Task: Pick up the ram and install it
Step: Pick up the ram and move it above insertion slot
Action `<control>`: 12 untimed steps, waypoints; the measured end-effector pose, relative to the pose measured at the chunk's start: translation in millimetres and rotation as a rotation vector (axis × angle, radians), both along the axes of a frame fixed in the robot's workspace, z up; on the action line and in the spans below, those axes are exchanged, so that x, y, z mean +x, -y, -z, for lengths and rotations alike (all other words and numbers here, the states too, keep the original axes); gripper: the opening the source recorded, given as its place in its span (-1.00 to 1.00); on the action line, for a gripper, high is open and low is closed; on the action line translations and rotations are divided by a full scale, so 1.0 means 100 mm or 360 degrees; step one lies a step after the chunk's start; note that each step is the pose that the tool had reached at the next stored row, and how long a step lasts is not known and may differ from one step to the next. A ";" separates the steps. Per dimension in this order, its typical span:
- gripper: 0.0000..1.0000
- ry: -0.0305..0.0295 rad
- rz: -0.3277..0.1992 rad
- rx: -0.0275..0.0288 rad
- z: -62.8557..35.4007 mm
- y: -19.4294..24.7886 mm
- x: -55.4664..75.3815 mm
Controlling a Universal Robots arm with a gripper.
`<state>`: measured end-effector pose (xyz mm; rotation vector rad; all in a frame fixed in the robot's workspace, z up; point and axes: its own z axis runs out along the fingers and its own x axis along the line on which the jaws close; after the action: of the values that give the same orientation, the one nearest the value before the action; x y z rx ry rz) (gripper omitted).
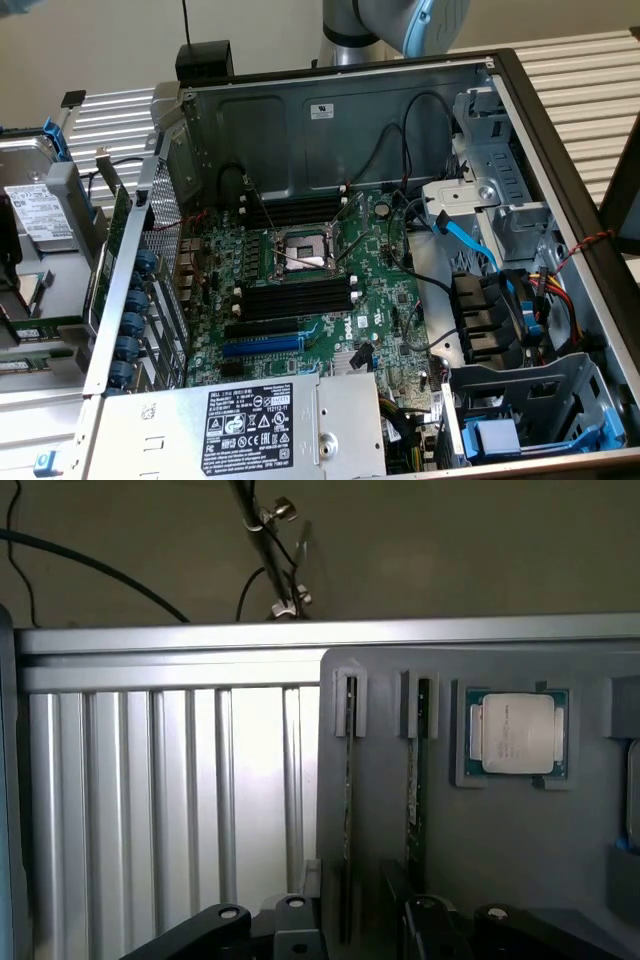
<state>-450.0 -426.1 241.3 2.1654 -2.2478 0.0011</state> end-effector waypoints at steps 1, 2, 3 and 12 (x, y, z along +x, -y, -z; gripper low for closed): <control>-0.27 -0.00004 0.0000 -0.00001 0.000 0.002 0.00; -0.27 -0.00006 0.0000 -0.00002 0.000 0.004 0.00; -0.27 -0.00005 0.0000 -0.00001 0.004 0.005 0.00; -0.27 -0.00005 0.0000 0.00004 0.111 0.011 0.00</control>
<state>-450.3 -427.2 230.1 2.1654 -2.2477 0.0004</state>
